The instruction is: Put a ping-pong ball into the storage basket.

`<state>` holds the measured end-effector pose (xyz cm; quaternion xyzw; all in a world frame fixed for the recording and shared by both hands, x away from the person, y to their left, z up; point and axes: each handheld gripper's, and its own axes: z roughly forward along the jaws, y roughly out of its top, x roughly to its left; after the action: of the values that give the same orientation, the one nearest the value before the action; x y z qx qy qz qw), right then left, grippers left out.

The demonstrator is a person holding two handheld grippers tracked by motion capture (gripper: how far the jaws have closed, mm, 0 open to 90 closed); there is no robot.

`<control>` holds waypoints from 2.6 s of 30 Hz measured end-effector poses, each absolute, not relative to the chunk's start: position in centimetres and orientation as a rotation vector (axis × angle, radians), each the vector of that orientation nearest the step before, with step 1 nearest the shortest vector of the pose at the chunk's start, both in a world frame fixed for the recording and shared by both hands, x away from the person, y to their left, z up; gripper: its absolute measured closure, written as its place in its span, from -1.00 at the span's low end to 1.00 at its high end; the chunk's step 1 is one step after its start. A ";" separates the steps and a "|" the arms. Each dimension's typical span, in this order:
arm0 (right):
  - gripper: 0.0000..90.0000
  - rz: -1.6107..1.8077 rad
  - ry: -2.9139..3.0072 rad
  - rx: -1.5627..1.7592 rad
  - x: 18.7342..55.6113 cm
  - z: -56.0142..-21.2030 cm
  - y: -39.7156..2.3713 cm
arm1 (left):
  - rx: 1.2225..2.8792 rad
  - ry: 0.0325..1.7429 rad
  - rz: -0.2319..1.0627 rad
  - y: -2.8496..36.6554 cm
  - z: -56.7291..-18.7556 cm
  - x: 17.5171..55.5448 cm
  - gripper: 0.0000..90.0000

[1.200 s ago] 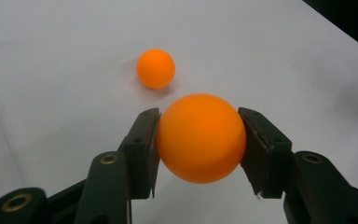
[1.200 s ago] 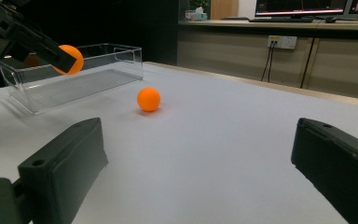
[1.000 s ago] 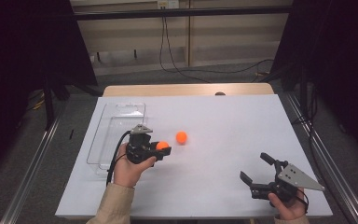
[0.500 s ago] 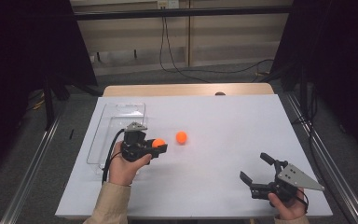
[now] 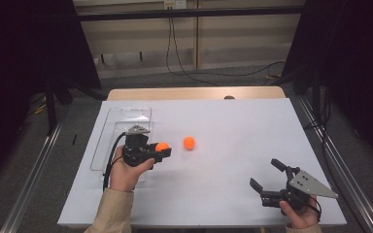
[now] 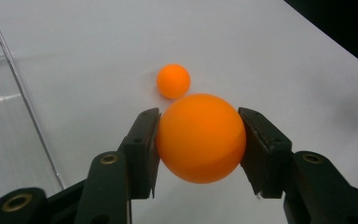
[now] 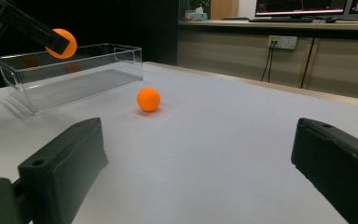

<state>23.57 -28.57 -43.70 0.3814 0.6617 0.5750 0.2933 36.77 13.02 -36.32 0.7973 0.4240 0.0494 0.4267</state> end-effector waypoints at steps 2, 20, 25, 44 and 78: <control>-0.95 1.530 1.763 1.016 23.6 -43.7 -28.6 | 1.995 1.057 0.123 13.1 -36.3 36.8 0.13; -0.95 1.531 1.762 1.014 23.6 -43.7 -28.6 | 1.979 1.068 0.133 14.0 -35.8 37.0 0.13; -0.95 1.530 1.761 1.015 23.6 -43.7 -28.6 | 1.964 1.079 0.135 14.4 -35.6 37.1 0.13; -0.95 1.532 1.760 1.014 23.6 -43.7 -28.6 | 1.940 1.102 0.164 15.9 -35.2 37.3 0.13; -0.95 1.533 1.761 1.011 23.6 -43.6 -28.6 | 1.919 1.143 0.216 18.0 -35.2 37.6 0.13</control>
<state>23.57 -28.59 -43.63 0.3796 0.6615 0.5759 0.2945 37.63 17.98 -35.19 0.7706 0.4587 0.0866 0.4338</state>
